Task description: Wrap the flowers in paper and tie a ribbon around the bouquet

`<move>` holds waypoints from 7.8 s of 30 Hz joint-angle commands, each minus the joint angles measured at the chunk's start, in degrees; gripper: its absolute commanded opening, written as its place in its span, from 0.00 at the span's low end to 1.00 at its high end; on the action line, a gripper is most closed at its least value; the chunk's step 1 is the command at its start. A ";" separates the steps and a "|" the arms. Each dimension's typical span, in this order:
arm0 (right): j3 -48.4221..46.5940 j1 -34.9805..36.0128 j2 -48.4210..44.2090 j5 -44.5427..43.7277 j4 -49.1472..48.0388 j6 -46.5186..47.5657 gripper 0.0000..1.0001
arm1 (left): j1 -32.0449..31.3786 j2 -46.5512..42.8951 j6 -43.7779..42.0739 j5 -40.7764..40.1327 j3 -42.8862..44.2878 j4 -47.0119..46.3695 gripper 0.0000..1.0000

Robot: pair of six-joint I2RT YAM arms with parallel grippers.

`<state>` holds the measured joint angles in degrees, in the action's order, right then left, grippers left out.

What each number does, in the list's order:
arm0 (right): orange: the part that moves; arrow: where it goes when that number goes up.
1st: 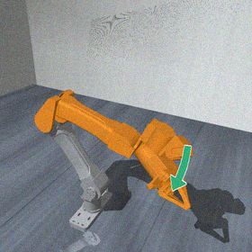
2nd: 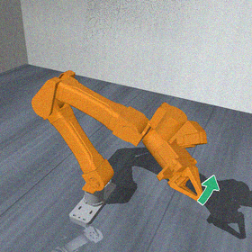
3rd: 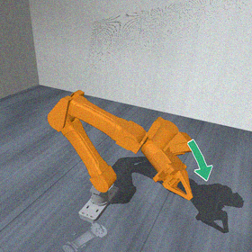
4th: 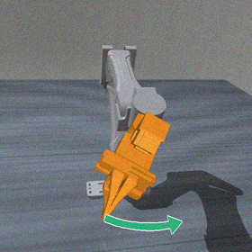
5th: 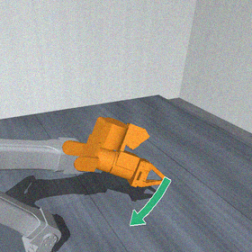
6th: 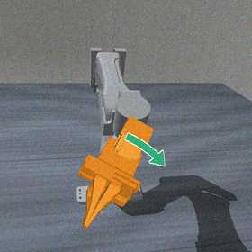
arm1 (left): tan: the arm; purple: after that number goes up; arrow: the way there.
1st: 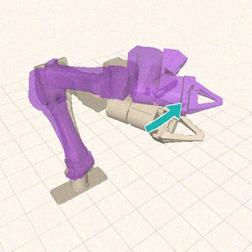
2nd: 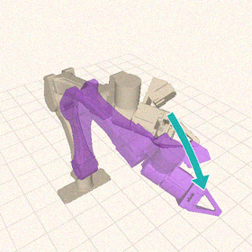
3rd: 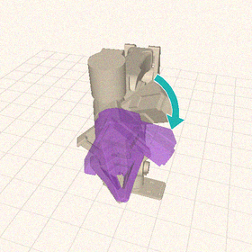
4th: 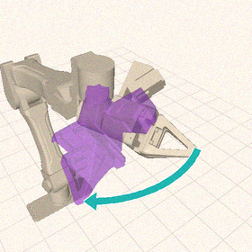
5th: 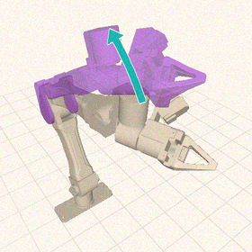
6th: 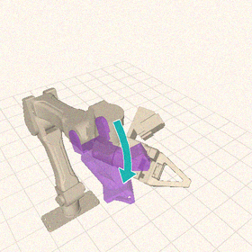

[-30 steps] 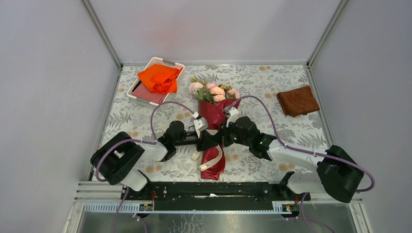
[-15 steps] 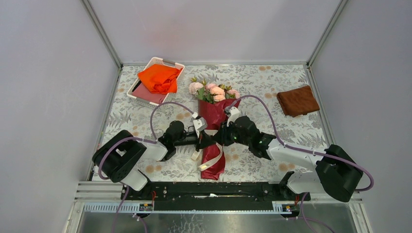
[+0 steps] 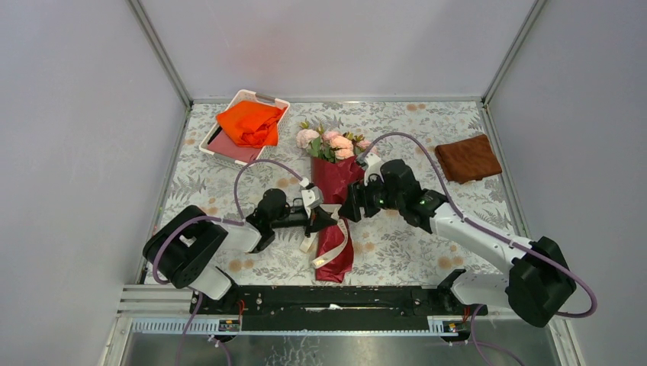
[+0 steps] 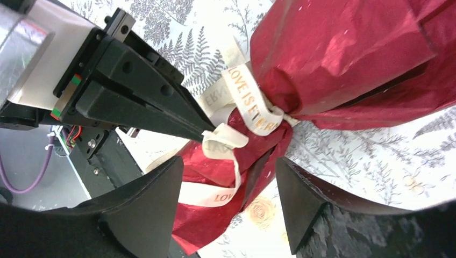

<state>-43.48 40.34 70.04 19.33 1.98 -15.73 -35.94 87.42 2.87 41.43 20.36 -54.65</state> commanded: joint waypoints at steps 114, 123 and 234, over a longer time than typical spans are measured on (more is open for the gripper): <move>-14.41 -5.63 18.69 13.06 -1.40 6.33 0.00 | 4.29 0.08 1.19 5.02 6.24 16.06 0.00; -9.80 -6.35 17.48 21.45 -8.88 2.18 0.00 | 5.36 4.79 -4.76 0.57 11.12 25.67 0.00; -17.78 -8.43 30.20 19.50 -0.93 16.60 0.00 | 7.85 -2.87 -34.45 17.32 15.68 48.12 0.51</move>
<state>-61.54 32.23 103.79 40.84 3.46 1.39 -28.77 88.09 -22.76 53.84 35.03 -14.33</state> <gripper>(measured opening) 0.011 0.508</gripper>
